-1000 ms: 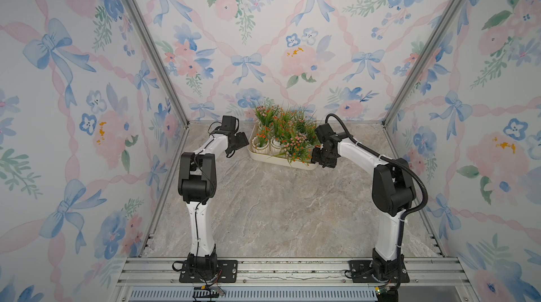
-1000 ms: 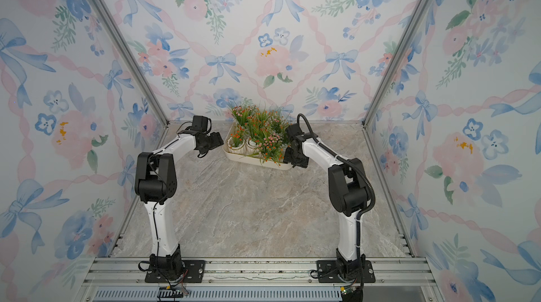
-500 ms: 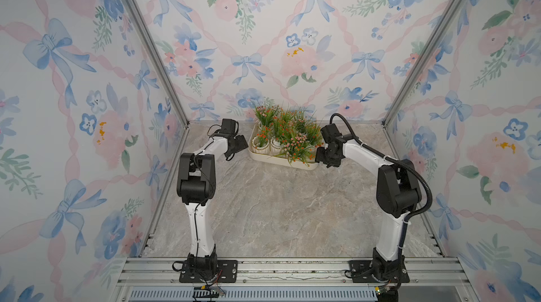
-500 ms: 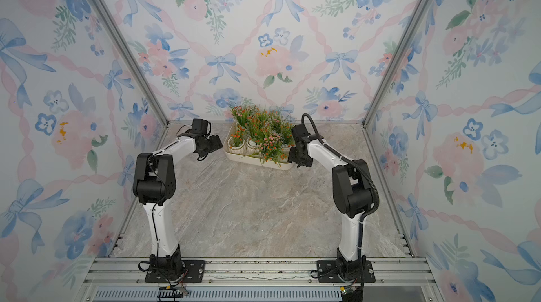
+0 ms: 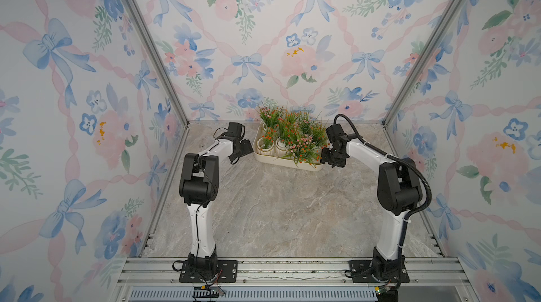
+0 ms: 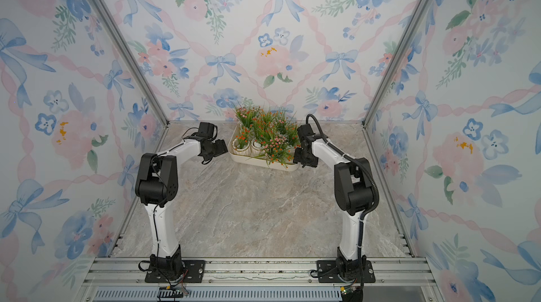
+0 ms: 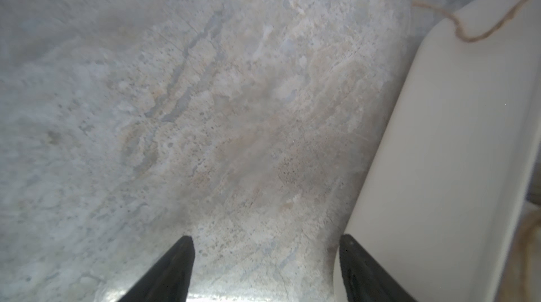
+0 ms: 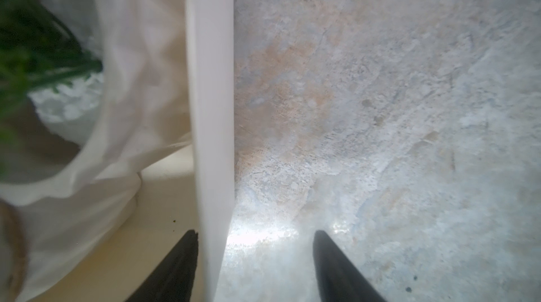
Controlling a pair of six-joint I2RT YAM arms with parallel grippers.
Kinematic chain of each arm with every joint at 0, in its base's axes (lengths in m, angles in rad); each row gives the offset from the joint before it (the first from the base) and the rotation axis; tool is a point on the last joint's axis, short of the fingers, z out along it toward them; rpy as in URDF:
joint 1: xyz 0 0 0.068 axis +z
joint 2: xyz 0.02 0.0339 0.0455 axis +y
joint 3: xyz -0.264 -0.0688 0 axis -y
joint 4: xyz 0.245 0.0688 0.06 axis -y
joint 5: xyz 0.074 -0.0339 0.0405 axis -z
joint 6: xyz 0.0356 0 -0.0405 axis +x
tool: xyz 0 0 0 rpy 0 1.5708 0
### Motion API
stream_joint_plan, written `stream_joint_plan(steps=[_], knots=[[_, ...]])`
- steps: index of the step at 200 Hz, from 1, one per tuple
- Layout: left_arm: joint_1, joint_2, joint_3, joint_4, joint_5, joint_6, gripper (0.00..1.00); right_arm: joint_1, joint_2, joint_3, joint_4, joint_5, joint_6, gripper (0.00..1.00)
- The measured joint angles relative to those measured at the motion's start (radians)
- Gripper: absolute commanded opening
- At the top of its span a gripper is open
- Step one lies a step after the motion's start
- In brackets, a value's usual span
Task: Put the potted gypsophila into the storage box
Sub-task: Adjust the storage box at the center of the board, then reset both arms
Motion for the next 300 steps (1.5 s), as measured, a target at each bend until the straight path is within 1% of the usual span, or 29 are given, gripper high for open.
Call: stream_joint_plan(steps=[22,67,92,114,151,163,173,179,186,195,199,202,206,229,244,266,300], knots=[[-0.029,-0.016,-0.047,0.004,-0.008,-0.006,0.79,-0.006,0.007,0.005,0.0,0.0,-0.011,0.64],[-0.04,-0.063,-0.101,0.004,-0.014,-0.007,0.79,-0.024,0.014,0.018,-0.01,-0.009,-0.042,0.64],[-0.055,-0.131,-0.152,0.004,-0.014,-0.007,0.79,-0.024,0.012,0.018,-0.006,-0.014,-0.056,0.64],[-0.061,-0.229,-0.2,0.004,-0.017,-0.007,0.79,-0.025,-0.016,0.013,-0.016,-0.015,-0.069,0.64],[-0.053,-0.434,-0.271,0.013,-0.042,-0.003,0.8,-0.032,-0.146,0.011,-0.054,-0.012,-0.091,0.64],[-0.049,-0.497,-0.293,0.014,-0.06,0.004,0.79,-0.037,-0.203,0.011,-0.061,-0.012,-0.098,0.67],[-0.046,-0.55,-0.312,0.017,-0.079,0.013,0.82,-0.043,-0.247,0.01,-0.067,-0.012,-0.108,0.69],[-0.043,-0.584,-0.323,0.018,-0.093,0.021,0.86,-0.049,-0.274,0.009,-0.068,-0.013,-0.11,0.72],[-0.043,-0.62,-0.335,0.02,-0.111,0.028,0.97,-0.058,-0.304,0.003,-0.066,-0.014,-0.115,0.79],[-0.042,-0.67,-0.351,0.02,-0.138,0.048,0.98,-0.072,-0.346,-0.016,-0.062,-0.016,-0.114,0.95],[-0.042,-0.689,-0.357,0.021,-0.151,0.051,0.98,-0.079,-0.363,-0.027,-0.058,-0.018,-0.122,1.0],[-0.042,-0.705,-0.362,0.021,-0.16,0.056,0.98,-0.085,-0.377,-0.035,-0.058,-0.019,-0.122,0.97],[-0.042,-0.727,-0.37,0.023,-0.175,0.061,0.98,-0.093,-0.395,-0.048,-0.054,-0.021,-0.129,0.97],[-0.034,-0.838,-0.417,0.051,-0.241,0.09,0.98,-0.132,-0.473,-0.115,-0.049,-0.023,-0.142,0.97],[-0.022,-0.885,-0.443,0.071,-0.277,0.101,0.98,-0.146,-0.507,-0.15,-0.045,-0.014,-0.151,0.97],[-0.009,-0.911,-0.483,0.117,-0.313,0.109,0.98,-0.157,-0.579,-0.231,-0.017,0.0,-0.157,0.97],[-0.005,-0.912,-0.566,0.211,-0.338,0.129,0.98,-0.171,-0.761,-0.42,0.068,0.031,-0.157,0.97]])
